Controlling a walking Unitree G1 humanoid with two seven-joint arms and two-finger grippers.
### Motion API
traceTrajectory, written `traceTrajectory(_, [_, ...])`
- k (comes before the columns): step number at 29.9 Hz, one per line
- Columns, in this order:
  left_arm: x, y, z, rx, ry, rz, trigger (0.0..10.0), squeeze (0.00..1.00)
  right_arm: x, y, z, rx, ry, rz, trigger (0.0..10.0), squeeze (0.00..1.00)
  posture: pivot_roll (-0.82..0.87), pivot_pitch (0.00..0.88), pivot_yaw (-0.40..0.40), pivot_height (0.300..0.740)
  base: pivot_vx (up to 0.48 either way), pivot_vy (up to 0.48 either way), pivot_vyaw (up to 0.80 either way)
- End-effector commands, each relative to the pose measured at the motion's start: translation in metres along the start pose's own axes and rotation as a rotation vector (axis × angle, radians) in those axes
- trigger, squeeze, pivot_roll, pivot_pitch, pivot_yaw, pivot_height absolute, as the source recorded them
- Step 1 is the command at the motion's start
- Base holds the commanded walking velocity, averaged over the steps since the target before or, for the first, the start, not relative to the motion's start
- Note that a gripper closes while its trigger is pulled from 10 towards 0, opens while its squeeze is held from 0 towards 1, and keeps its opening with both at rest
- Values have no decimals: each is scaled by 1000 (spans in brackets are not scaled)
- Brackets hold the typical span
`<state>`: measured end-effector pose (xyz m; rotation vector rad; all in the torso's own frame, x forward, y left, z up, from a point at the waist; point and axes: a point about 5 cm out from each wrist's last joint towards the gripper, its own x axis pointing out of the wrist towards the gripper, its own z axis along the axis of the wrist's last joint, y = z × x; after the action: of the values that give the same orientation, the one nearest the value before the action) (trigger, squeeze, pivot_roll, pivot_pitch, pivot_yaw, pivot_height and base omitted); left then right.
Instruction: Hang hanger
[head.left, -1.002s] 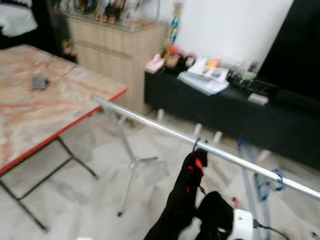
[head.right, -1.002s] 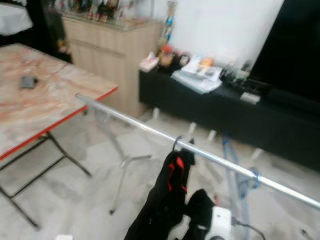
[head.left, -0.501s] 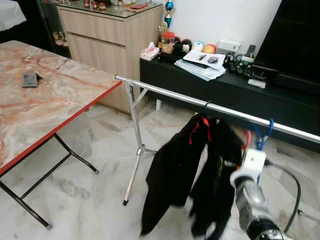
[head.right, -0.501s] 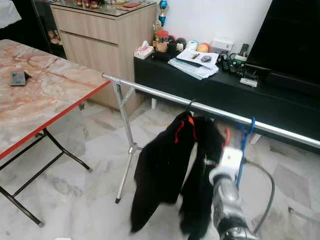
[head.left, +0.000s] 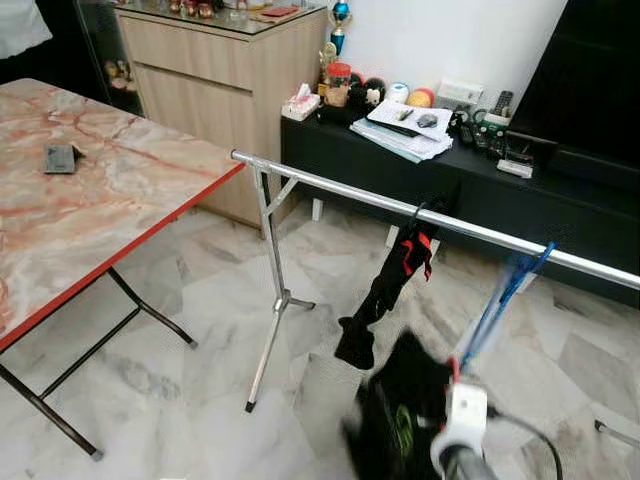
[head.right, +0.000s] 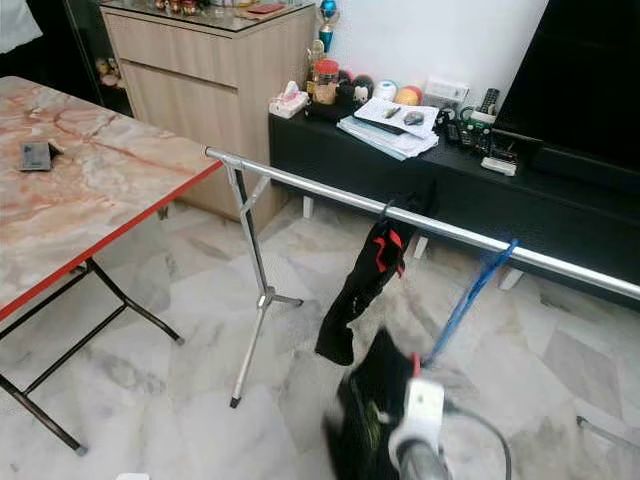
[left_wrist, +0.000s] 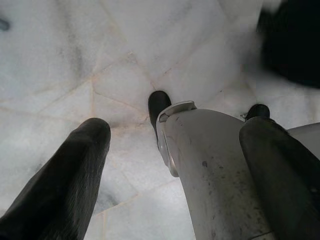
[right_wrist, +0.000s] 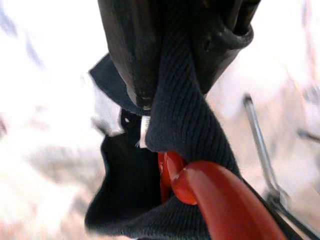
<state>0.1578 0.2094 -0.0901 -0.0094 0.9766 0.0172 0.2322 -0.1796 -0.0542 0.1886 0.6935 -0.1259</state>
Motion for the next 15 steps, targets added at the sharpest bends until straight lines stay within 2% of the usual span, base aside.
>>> traceTrajectory(1, [-2, 2, -11, 9, 44, -1, 10000, 0, -1, -3, -4, 0, 19, -19, 10000, 0, 52, 68, -67, 740, 0, 0, 0])
traceTrajectory(5, [-2, 1, -12, 9, 44, -3, 10000, 0, -5, -7, -16, 15, 64, -44, 10000, 0, 55, 68, -66, 740, 0, 0, 0])
traceTrajectory(13, [-2, -2, -13, 15, 46, -15, 10000, 0, -7, -9, -25, 28, 102, -53, 10000, 0, 54, 55, -67, 740, 0, 0, 0])
traceTrajectory(15, [-3, -2, -14, 18, 48, -17, 10000, 0, -8, -11, -26, 33, 108, -58, 10000, 0, 52, 50, -67, 740, -244, 0, 0])
